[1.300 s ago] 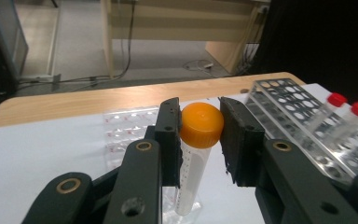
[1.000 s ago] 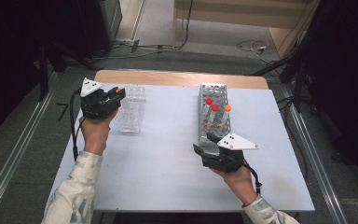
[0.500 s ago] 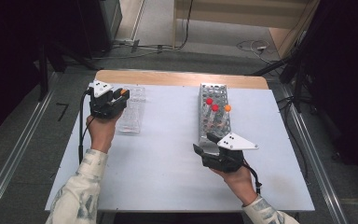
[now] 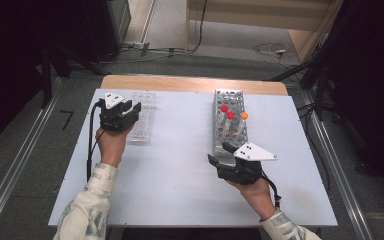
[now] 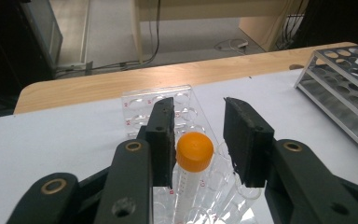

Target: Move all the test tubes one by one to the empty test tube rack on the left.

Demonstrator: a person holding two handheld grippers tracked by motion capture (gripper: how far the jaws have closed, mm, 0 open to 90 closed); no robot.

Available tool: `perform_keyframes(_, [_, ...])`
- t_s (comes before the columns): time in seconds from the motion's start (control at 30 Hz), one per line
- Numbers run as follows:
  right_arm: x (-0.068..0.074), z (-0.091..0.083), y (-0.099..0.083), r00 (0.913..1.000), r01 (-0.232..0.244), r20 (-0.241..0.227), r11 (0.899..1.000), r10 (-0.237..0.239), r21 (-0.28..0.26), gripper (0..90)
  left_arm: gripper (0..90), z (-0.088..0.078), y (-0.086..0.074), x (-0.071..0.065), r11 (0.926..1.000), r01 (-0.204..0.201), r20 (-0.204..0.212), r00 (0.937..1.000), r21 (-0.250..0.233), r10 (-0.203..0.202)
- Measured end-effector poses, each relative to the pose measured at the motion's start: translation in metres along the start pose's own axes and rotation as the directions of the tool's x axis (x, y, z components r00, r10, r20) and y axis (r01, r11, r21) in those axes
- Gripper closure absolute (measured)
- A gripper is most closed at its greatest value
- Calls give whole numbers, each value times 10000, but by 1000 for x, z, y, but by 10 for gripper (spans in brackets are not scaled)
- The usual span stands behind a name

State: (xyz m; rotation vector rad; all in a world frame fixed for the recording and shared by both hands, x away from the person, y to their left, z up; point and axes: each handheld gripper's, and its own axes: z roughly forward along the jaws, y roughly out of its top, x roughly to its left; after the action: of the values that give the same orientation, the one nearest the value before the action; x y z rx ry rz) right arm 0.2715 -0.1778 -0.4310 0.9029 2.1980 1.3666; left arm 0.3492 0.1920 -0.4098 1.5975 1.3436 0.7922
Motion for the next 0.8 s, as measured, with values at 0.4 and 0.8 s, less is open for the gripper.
perform_keyframes(0.4, [-11,-3,1,9979,-251,597,9997,252,-29,288,174,-19,-1,-9,9956,896,156,9959,-282,-892])
perform_keyframes(0.8, [-49,1,-3,9718,-941,2165,9955,937,-85,228,165,-37,-4,-27,9951,768,669,9951,-630,-725])
